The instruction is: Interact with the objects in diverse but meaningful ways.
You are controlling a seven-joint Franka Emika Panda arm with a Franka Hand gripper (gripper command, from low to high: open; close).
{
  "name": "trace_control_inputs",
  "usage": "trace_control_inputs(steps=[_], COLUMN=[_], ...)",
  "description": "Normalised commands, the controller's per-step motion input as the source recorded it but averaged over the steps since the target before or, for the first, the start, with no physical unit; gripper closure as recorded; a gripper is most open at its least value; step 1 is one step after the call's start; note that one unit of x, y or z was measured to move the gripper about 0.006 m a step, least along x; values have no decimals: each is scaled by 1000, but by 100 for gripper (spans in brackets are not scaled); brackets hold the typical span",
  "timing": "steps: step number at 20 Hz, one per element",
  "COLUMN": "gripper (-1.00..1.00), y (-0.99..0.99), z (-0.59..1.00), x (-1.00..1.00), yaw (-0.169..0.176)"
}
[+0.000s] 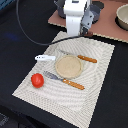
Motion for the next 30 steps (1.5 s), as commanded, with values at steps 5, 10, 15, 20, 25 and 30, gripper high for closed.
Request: trace_control_inputs(steps=[5,10,15,20,25,30], gripper=[100,100,100,100,-100,-100], y=[-709,-694,-477,-240,-42,11], z=[-19,-1,-36,-154,-165,-47], x=[467,442,333,163,65,0], yaw=[-2,-7,-4,0,5,5])
